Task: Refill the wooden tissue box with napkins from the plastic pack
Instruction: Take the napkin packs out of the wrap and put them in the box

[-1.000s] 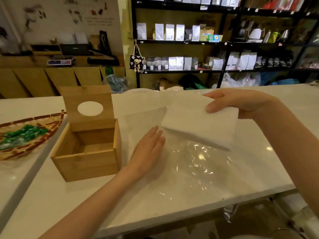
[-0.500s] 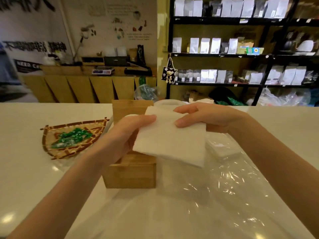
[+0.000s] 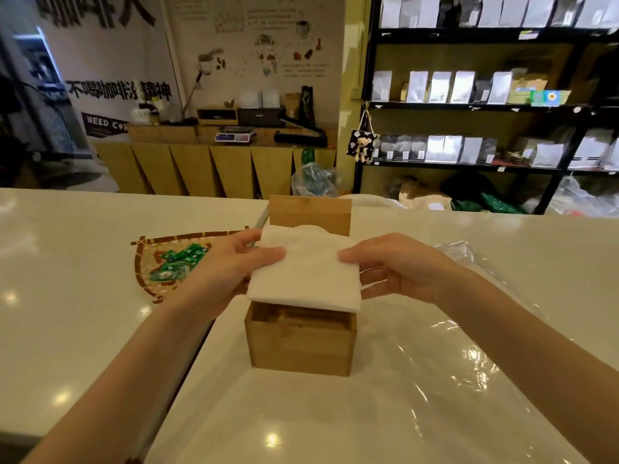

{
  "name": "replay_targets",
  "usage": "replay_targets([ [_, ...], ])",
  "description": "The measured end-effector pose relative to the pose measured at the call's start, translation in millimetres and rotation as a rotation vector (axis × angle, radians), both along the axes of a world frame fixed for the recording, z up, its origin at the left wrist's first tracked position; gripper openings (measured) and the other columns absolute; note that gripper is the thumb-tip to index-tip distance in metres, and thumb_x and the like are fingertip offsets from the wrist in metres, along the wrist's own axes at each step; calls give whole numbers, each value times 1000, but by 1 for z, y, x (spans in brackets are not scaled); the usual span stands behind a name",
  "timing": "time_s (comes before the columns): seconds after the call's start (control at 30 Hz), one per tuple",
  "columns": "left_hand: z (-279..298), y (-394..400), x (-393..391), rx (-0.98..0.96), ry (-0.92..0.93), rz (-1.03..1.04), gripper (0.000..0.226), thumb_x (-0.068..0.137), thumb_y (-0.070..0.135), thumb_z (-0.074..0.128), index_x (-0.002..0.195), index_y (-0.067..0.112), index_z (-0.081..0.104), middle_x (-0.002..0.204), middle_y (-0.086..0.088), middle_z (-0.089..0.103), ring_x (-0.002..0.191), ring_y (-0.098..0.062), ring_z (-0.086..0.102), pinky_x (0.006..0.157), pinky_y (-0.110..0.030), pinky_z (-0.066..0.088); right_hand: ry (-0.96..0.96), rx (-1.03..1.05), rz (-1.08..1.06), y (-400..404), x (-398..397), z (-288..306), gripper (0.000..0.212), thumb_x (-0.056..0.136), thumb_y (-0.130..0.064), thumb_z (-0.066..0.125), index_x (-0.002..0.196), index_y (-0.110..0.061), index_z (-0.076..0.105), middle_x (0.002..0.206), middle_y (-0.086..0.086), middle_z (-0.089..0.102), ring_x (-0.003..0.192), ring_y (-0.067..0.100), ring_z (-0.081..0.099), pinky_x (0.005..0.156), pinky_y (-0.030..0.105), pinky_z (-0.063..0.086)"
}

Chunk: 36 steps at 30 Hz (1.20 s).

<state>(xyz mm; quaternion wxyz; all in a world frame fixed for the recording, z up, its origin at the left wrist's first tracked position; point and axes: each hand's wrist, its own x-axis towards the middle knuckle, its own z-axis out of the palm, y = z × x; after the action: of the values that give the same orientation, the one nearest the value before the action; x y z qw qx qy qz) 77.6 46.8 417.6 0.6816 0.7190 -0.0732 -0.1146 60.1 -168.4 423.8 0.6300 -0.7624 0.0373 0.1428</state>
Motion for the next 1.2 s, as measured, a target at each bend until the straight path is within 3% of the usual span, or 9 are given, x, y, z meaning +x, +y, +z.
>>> replay_targets([
  [0.1, -4, 0, 1, 40, -40, 17, 24, 80, 17, 64, 99, 29, 58, 79, 12, 72, 73, -6, 69, 61, -21, 58, -66, -58, -41, 2, -2, -5, 15, 77, -20, 71, 89, -18, 62, 88, 4, 70, 66, 14, 70, 57, 25, 60],
  [0.17, -6, 0, 2, 86, -74, 31, 29, 79, 16, 65, 105, 26, 58, 81, 14, 70, 72, -3, 68, 61, -19, 57, -108, -98, -71, 4, -3, -6, 17, 77, -22, 72, 82, -25, 57, 89, 1, 68, 68, 14, 70, 57, 24, 60],
  [0.37, -11, 1, 8, 272, -170, 130, 28, 83, 23, 62, 111, 16, 63, 91, 10, 64, 80, -3, 60, 63, -19, 52, -120, -239, -131, 13, -6, -5, 30, 83, -26, 66, 109, -13, 59, 98, 5, 66, 77, 18, 68, 68, 31, 59],
  [0.57, -12, 3, 15, 399, -137, 134, 23, 82, 26, 63, 100, 12, 68, 83, 7, 64, 77, -7, 61, 59, -20, 52, -129, -391, -187, 16, -2, -6, 19, 84, -34, 62, 81, -16, 66, 72, -4, 62, 68, 10, 52, 52, 22, 42],
  [0.7, -8, 2, 19, 560, -154, 143, 16, 78, 27, 68, 87, 13, 69, 75, 6, 60, 72, -7, 54, 59, -20, 45, -76, -436, -209, 16, 0, -9, 26, 80, -32, 67, 96, -11, 66, 76, -6, 52, 68, 10, 44, 54, 23, 36],
  [0.87, -8, 4, 23, 708, -156, 99, 24, 73, 25, 74, 91, 9, 73, 72, 7, 60, 71, -9, 53, 55, -18, 40, -138, -533, -198, 18, 3, -8, 24, 75, -27, 72, 89, -8, 72, 89, -1, 61, 69, 6, 48, 60, 23, 44],
  [0.97, -10, 3, 24, 761, -171, 75, 27, 71, 27, 75, 92, 10, 72, 82, 6, 59, 80, -10, 52, 67, -23, 42, -199, -653, -181, 20, 4, -6, 26, 73, -26, 73, 85, -3, 75, 93, 14, 67, 71, 14, 55, 78, 40, 53],
  [1.07, -12, 1, 27, 916, -286, 58, 17, 70, 33, 75, 77, 19, 71, 112, 3, 57, 107, -14, 43, 91, -36, 40, -256, -761, -132, 22, 3, -6, 21, 73, -26, 73, 81, -6, 73, 73, -1, 56, 65, 9, 47, 66, 30, 48],
  [1.2, -11, -3, 23, 1142, -425, -10, 18, 74, 36, 70, 80, 19, 73, 142, 6, 41, 136, -19, 20, 111, -46, 20, -377, -982, -84, 26, 1, -9, 24, 77, -31, 66, 88, -11, 72, 102, 2, 57, 94, 14, 47, 71, 30, 43],
])
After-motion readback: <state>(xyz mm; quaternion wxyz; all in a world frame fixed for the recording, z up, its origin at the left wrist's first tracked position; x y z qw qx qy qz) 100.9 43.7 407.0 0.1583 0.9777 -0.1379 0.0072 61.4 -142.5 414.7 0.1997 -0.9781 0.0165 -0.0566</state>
